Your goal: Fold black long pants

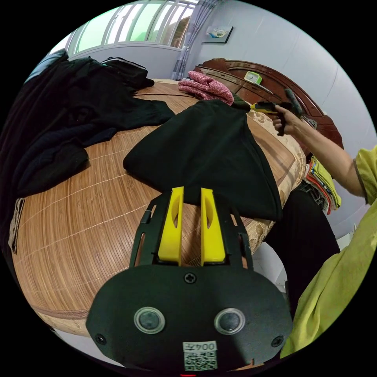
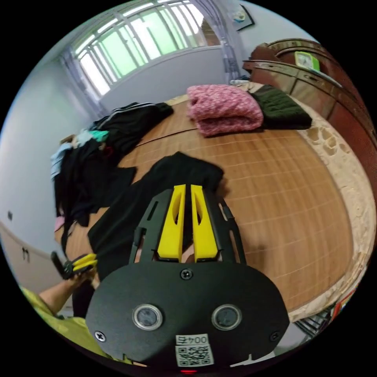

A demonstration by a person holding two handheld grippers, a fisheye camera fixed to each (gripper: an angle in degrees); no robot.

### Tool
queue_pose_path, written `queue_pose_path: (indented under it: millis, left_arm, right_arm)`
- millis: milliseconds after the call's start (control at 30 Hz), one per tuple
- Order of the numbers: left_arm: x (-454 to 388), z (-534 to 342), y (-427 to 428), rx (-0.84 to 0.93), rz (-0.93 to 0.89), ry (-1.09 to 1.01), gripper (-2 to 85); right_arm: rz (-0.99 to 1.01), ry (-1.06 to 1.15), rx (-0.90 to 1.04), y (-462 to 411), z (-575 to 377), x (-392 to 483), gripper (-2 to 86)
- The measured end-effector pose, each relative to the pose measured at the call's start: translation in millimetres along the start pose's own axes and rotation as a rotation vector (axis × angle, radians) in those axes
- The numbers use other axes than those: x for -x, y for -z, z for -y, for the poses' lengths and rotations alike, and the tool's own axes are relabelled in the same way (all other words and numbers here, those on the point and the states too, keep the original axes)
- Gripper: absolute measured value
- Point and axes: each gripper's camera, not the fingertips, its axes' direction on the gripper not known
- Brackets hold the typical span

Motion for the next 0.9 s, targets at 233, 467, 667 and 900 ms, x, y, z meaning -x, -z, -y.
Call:
queue_pose_path:
  millis: [233, 467, 667, 900]
  left_arm:
    - [-27.9, 11.2, 16.8, -0.027, -0.059, 0.017, 9.0]
    - [-121.0, 35.6, 18.4, -0.008, -0.118, -0.131, 9.2]
    - [-165.0, 41.2, -15.7, 0.106, -0.021, -0.164, 7.5]
    - [-195.4, 46.5, -41.2, 0.218, 0.036, -0.221, 5.2]
  right_arm:
    - [0.351, -0.174, 0.187, -22.1, -70.8, 0.3, 7.8]
    - [0.454, -0.271, 0.195, -17.7, -82.0, 0.4, 9.9]
    - [0.444, -0.335, 0.244, -29.4, -81.9, -0.3, 11.1]
    - [0.428, -0.378, 0.24, -29.2, -86.9, -3.5, 11.0]
